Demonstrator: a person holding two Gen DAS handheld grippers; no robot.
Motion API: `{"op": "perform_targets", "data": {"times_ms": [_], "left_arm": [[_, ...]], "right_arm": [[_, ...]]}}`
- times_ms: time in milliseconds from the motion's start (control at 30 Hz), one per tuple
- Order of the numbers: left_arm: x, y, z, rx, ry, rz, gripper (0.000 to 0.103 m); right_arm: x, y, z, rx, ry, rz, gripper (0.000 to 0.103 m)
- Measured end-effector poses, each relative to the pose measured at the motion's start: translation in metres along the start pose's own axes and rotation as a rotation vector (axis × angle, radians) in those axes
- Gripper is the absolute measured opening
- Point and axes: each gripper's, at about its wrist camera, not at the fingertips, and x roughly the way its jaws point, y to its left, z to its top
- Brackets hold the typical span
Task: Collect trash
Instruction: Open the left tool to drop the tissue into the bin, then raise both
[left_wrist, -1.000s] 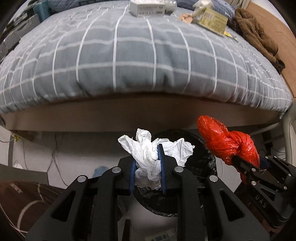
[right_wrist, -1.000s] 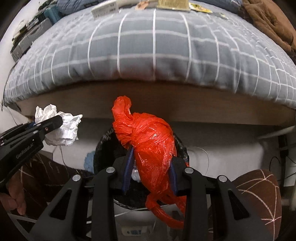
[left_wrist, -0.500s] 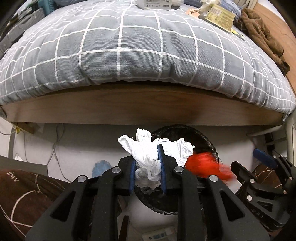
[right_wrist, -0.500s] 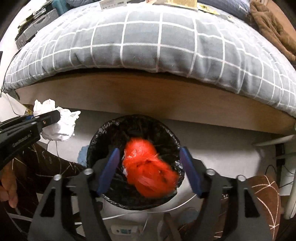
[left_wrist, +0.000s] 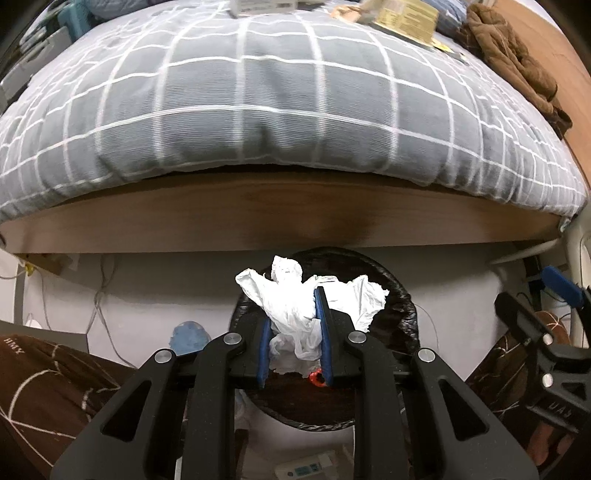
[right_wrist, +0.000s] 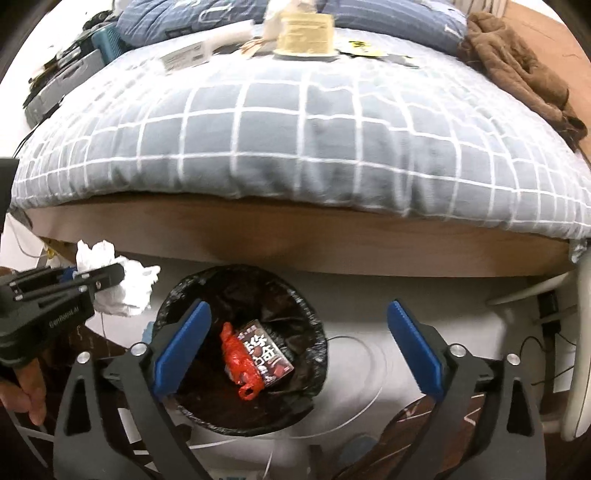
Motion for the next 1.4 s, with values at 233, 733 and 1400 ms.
{"op": "perform_targets", "data": {"times_ms": [233, 733, 1400], "left_arm": [[0.013, -0.025, -0.004, 0.041, 0.026, -0.021, 0.021], [-0.01, -0.03, 0.006, 0.049, -0.065, 0.007, 0.092], [-0.065, 0.0, 0.092, -0.002, -0.217, 0.058, 0.097]], "right_arm": [[0.002, -0.023, -0.002, 0.029, 0.002, -0.028, 0.095], [-0.011, -0.028, 0.017, 0.039, -0.049, -0.024, 0.095], [-0.035, -0.019, 0.096, -0.001, -0.209, 0.003, 0.095]]}}
